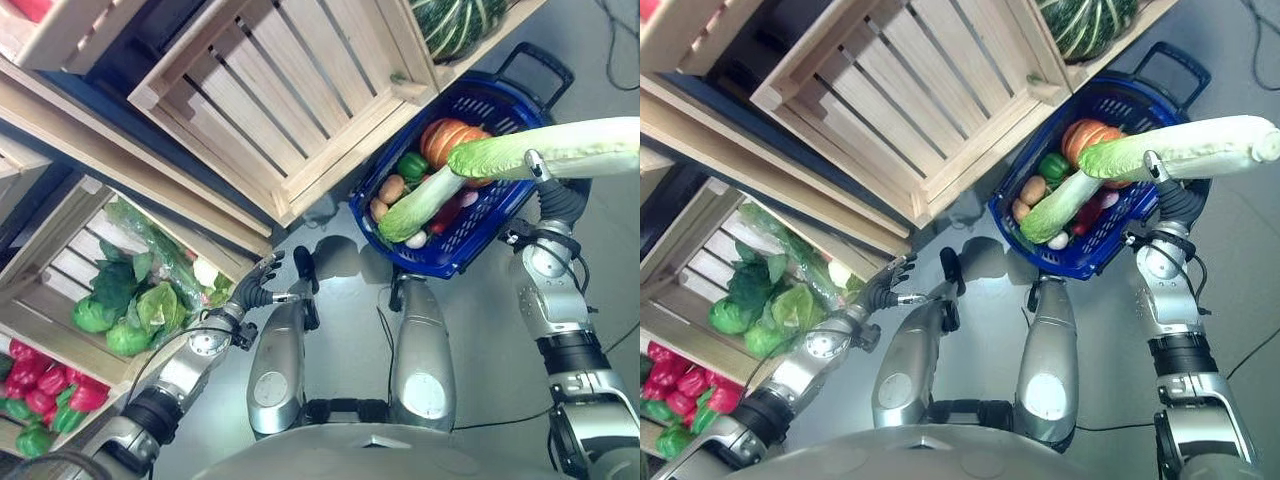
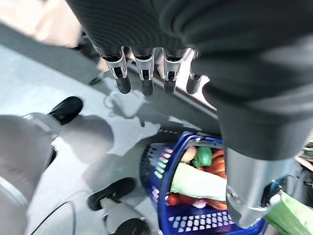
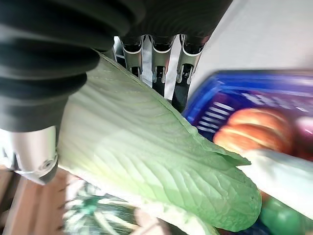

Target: Pick up fruits and vegetables into the basket

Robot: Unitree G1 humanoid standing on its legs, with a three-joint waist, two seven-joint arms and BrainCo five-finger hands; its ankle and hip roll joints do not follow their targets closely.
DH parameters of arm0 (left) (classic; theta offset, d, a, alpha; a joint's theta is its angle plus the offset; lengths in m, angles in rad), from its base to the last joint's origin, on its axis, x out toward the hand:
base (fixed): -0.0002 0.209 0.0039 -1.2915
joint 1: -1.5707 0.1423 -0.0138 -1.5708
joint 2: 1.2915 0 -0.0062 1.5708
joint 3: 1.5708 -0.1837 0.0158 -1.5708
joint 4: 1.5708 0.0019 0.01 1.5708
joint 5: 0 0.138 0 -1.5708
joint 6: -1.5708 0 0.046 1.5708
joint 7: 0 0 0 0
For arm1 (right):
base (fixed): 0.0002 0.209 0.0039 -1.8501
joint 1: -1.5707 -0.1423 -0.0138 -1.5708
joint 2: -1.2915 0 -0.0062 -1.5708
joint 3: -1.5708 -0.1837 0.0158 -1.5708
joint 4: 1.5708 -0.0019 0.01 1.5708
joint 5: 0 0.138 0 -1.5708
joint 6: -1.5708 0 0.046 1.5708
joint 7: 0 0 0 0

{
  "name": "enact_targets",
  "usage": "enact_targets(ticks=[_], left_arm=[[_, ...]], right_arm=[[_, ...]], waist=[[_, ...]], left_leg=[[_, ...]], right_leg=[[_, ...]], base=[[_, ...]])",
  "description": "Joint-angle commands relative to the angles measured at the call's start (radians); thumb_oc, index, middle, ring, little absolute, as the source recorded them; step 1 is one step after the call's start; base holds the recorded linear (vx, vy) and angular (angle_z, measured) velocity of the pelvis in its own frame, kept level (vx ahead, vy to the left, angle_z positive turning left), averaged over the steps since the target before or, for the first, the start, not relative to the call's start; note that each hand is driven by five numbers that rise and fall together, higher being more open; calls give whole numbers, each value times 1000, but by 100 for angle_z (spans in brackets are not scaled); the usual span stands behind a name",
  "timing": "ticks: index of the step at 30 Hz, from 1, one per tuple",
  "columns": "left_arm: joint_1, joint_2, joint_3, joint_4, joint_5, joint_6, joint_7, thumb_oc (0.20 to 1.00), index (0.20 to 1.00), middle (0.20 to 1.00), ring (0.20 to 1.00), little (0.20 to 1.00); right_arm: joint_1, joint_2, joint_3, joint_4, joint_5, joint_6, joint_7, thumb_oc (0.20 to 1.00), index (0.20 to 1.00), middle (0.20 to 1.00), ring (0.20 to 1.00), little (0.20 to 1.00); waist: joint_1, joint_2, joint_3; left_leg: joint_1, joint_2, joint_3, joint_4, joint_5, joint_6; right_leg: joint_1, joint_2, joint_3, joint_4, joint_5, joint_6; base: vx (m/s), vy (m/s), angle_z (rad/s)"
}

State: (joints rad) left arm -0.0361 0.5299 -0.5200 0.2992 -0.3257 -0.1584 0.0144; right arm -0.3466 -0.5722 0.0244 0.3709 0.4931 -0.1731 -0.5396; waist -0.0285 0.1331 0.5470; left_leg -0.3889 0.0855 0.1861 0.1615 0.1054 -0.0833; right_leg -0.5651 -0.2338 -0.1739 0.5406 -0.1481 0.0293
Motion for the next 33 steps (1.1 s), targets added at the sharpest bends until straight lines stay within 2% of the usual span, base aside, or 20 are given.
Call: enact_targets(ticks=[1, 4, 5, 10, 11, 12, 13, 15, 17, 24, 28, 29, 30, 31, 33], left_arm=[[25, 12, -57, -29, -48, -40, 3, 1000, 1000, 1000, 1000, 1000], [10, 15, -100, -27, -49, -55, 7, 1000, 1000, 1000, 1000, 1000], [8, 14, -103, -27, -50, -55, 7, 1000, 1000, 1000, 1000, 1000], [-25, 17, -146, -36, -68, -53, 20, 1000, 1000, 1000, 1000, 1000], [-27, 19, -162, -37, -71, -50, 22, 1000, 1000, 1000, 1000, 1000], [-37, 22, -165, -39, -72, -50, 24, 1000, 1000, 1000, 1000, 1000], [-41, 25, -183, -40, -72, -47, 26, 1000, 1000, 1000, 1000, 1000], [-48, 27, -200, -49, -64, -42, 35, 1000, 1000, 1000, 1000, 1000], [-57, 30, -208, -53, -61, -37, 41, 1000, 1000, 1000, 1000, 1000], [-83, 42, -247, -106, -67, 5, 94, 1000, 1000, 1000, 1000, 1000], [-91, 52, -246, -140, -69, 28, 110, 1000, 1000, 1000, 1000, 1000], [-91, 55, -244, -146, -68, 28, 111, 1000, 1000, 1000, 1000, 1000], [-91, 58, -243, -148, -69, 26, 112, 1000, 1000, 1000, 1000, 1000], [-95, 57, -236, -152, -71, 23, 114, 1000, 1000, 1000, 1000, 1000], [-90, 55, -228, -146, -68, 15, 108, 1000, 1000, 1000, 1000, 1000]], right_arm=[[-89, -101, 4, 36, 37, -25, 21, 200, 200, 200, 200, 200], [-219, -126, 43, 211, 42, 28, 61, 200, 200, 200, 200, 200], [-230, -129, 48, 224, 46, 37, 69, 200, 200, 200, 200, 200], [-394, -148, 122, 479, 126, 140, 197, 200, 200, 200, 200, 200], [-416, -147, 131, 553, 123, 163, 234, 200, 200, 200, 200, 200], [-440, -151, 134, 592, 132, 174, 264, 200, 200, 200, 200, 200], [-462, -149, 141, 666, 158, 206, 295, 200, 200, 200, 200, 200], [-482, -142, 127, 773, 201, 219, 334, 200, 200, 200, 200, 200], [-494, -140, 115, 824, 229, 233, 349, 200, 200, 200, 200, 200], [-511, -149, 23, 927, 493, 297, 369, 200, 200, 200, 200, 200], [-498, -151, -22, 944, 594, 314, 333, 200, 200, 200, 200, 200], [-494, -151, -30, 948, 592, 309, 312, 429, 429, 429, 429, 429], [-490, -149, -38, 950, 574, 301, 283, 1000, 1000, 1000, 1000, 1000], [-490, -144, -47, 953, 545, 250, 264, 1000, 1000, 1000, 1000, 1000], [-480, -131, -48, 943, 470, 182, 229, 1000, 1000, 1000, 1000, 1000]], waist=[[15, 60, -27], [47, 94, -27], [49, 97, -27], [90, 135, -27], [98, 139, -27], [106, 146, -27], [114, 152, -27], [125, 162, -27], [132, 168, -27], [148, 193, -27], [149, 201, -27], [149, 202, -27], [149, 202, -27], [151, 204, -27], [150, 199, -27]], left_leg=[[-50, 2, -14, 141, -113, 2], [-101, -12, -26, 146, -105, 4], [-106, -13, -27, 147, -104, 5], [-171, -31, -42, 161, -100, 13], [-163, -41, -53, 174, -126, 9], [-189, -39, -48, 169, -102, 18], [-185, -48, -60, 186, -128, 13], [-200, -55, -66, 201, -136, 20], [-212, -59, -68, 209, -140, 24], [-283, -77, -75, 262, -158, 42], [-321, -83, -82, 277, -156, 50], [-327, -84, -82, 280, -157, 52], [-329, -84, -84, 282, -158, 54], [-349, -79, -80, 273, -134, 62], [-340, -79, -81, 267, -134, 64]], right_leg=[[9, 9, -38, 24, -23, 15], [-50, 4, -37, 60, -34, 5], [-55, 4, -36, 63, -35, 4], [-126, -4, -36, 108, -47, -10], [-120, -9, -25, 129, -80, -3], [-141, -10, -40, 122, -54, -14], [-137, -14, -27, 143, -85, -7], [-154, -22, -25, 164, -94, -8], [-163, -25, -25, 171, -96, -9], [-227, -36, -12, 214, -101, -8], [-263, -30, 2, 222, -93, -7], [-268, -28, 5, 222, -92, -8], [-271, -25, 7, 222, -91, -8], [-287, -20, -3, 208, -62, -17], [-273, -13, -4, 196, -58, -16]], base=[[-39, -32, 5], [-26, -28, 13], [-20, -15, 21], [-9, -25, 16], [-24, -52, 17], [51, -51, 25], [-12, -29, 26], [28, -32, 23], [-17, -30, 14], [-20, -19, 7], [-40, -12, 8], [-39, -16, 5], [-103, -1, 4], [-98, 1, 3], [-47, 1, 0]])
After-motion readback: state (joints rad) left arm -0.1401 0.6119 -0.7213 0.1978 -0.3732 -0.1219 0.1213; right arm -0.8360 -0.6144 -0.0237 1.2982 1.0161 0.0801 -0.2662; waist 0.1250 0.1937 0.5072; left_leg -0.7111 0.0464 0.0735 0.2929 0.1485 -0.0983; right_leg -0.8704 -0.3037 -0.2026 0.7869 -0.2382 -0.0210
